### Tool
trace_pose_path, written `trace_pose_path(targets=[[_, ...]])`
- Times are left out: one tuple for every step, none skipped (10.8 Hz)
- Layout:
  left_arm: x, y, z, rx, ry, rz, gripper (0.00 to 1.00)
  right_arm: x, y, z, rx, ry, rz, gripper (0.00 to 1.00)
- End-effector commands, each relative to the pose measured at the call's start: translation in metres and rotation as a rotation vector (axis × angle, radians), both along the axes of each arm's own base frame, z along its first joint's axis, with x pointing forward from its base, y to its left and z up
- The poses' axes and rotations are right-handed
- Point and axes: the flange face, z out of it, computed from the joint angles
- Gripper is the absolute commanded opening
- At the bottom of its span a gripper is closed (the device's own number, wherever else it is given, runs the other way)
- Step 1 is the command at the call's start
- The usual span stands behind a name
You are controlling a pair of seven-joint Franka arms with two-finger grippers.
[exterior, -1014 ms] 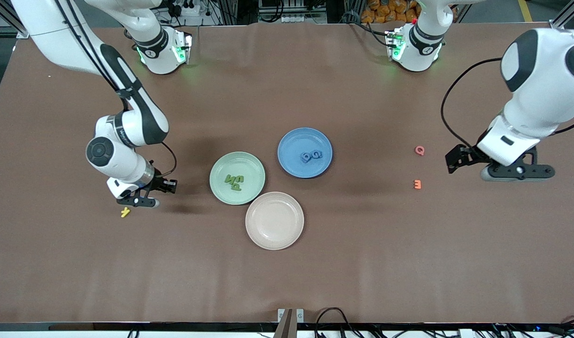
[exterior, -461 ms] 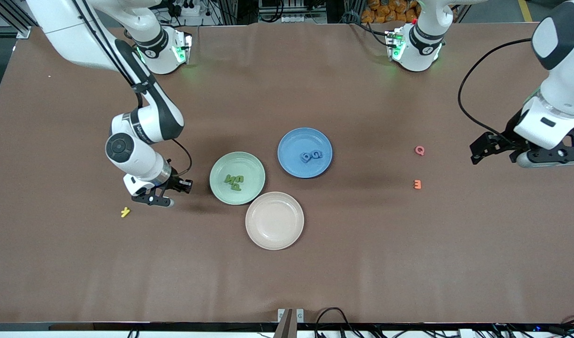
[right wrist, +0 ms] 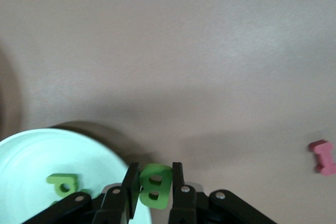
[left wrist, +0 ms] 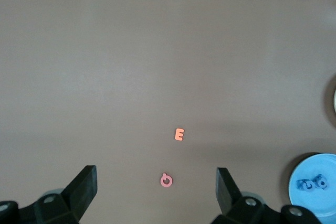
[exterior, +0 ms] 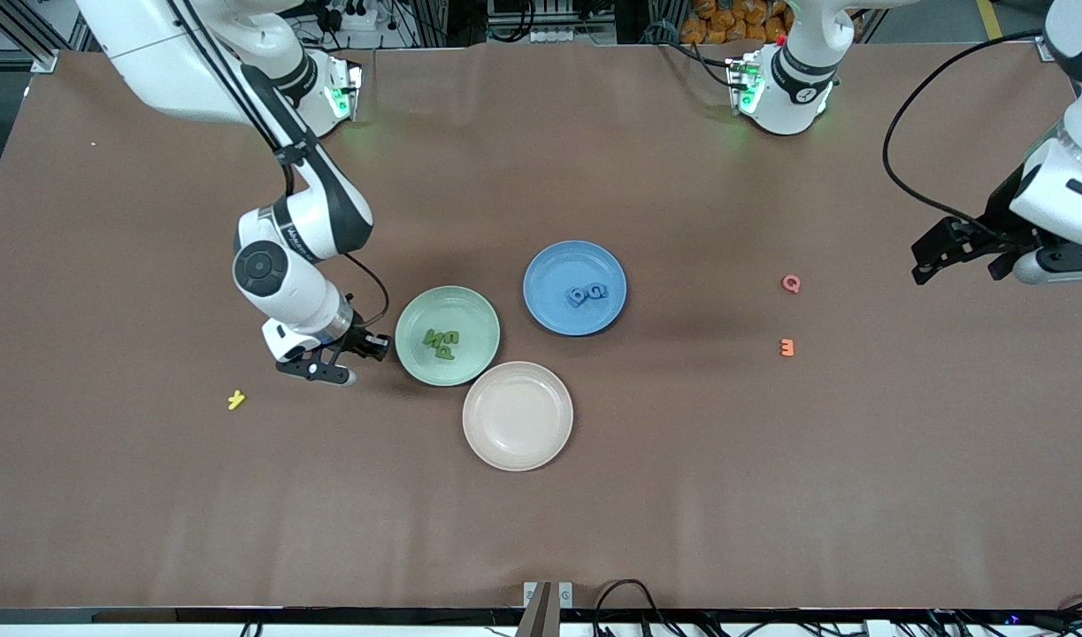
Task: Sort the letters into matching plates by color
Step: 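Lower the green B onto the green plate and open the right gripper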
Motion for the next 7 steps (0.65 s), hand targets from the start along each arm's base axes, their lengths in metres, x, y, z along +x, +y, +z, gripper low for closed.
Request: trace_pose_path(targets=[[-0.006, -0.011, 0.027, -0.018, 0.01, -0.017, 1.0, -0.006, 0.034, 0.007, 0.011, 0.006, -0.039, 0.28], [-0.009, -0.015, 0.031, -0.017, 0.02, -0.025, 1.0, -0.01, 0.046, 0.004, 0.013, 0.01, -0.041, 0.28], [-0.011, -0.013, 0.038, -0.011, 0.018, -0.024, 1.0, -0.013, 0.055, 0.004, 0.013, 0.012, -0.048, 0.28], [-0.011, -0.012, 0.044, -0.014, 0.018, -0.021, 1.0, -0.016, 0.062, 0.002, 0.013, 0.015, -0.052, 0.28], [-0.012, -0.012, 0.045, -0.011, 0.022, -0.022, 1.0, -0.019, 0.07, -0.001, 0.013, 0.021, -0.06, 0.28], [-0.013, -0.012, 0.051, -0.012, 0.021, -0.027, 1.0, -0.021, 0.077, -0.005, 0.013, 0.026, -0.066, 0.28], [-0.014, -0.017, 0.056, -0.002, 0.02, -0.044, 1.0, -0.022, 0.082, -0.008, 0.013, 0.031, -0.073, 0.29]])
